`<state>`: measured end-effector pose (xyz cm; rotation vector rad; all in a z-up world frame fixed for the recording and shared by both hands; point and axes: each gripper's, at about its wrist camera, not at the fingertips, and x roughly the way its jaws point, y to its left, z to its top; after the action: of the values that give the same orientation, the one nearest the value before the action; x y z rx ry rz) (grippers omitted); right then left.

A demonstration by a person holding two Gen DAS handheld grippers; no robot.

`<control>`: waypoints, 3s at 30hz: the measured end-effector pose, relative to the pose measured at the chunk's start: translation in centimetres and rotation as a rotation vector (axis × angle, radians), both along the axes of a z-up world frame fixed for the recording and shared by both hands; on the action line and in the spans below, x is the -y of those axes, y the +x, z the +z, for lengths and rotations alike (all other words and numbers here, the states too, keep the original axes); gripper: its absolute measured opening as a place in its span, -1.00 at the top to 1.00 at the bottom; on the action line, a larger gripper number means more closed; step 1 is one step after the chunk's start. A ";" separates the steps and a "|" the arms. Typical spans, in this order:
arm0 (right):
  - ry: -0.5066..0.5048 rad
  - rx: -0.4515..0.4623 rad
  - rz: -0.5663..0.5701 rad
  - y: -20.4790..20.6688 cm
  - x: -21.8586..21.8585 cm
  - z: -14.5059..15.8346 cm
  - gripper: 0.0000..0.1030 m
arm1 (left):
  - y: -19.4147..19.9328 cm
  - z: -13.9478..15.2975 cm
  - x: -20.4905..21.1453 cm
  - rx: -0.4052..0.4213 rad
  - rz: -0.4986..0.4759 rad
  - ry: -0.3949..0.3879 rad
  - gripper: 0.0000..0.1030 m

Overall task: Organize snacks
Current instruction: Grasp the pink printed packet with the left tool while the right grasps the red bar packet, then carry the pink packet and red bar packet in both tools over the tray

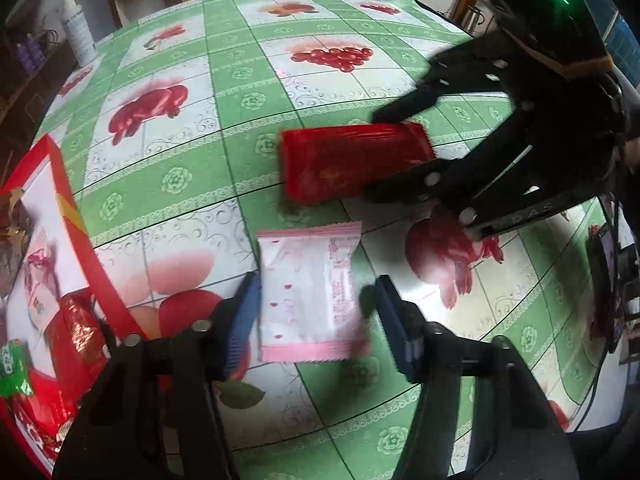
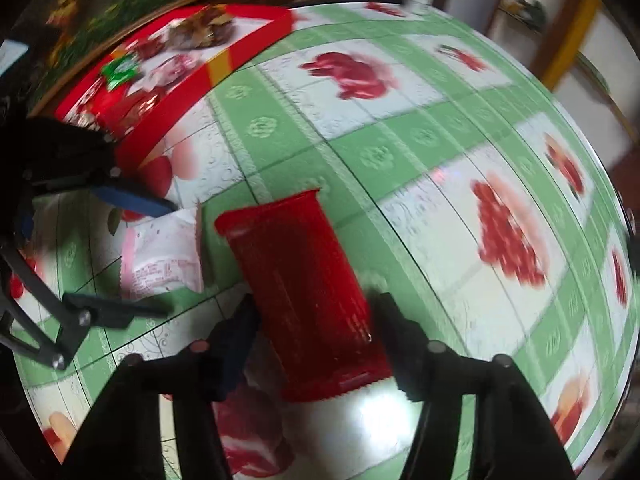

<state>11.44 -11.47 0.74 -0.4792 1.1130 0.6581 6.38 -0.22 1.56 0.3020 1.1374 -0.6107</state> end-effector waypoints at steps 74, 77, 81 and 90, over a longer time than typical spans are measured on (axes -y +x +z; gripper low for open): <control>0.325 0.046 -0.625 -10.3 -2.8 3.7 -0.02 | -3.8 5.3 -10.0 0.054 0.240 -0.204 0.23; 0.326 0.046 -0.614 -10.3 -3.3 3.8 -0.02 | -3.8 5.5 -10.6 0.057 0.251 -0.210 0.23; 0.327 0.050 -0.599 -10.3 -4.0 4.2 -0.02 | -3.9 5.8 -11.3 0.066 0.264 -0.212 0.23; 0.331 0.064 -0.552 -10.2 -5.9 5.2 -0.02 | -4.1 6.6 -13.5 0.087 0.306 -0.215 0.23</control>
<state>1.29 -5.55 5.92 0.0953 0.9908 0.3243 2.28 13.24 8.20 -0.0304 0.9991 -0.4393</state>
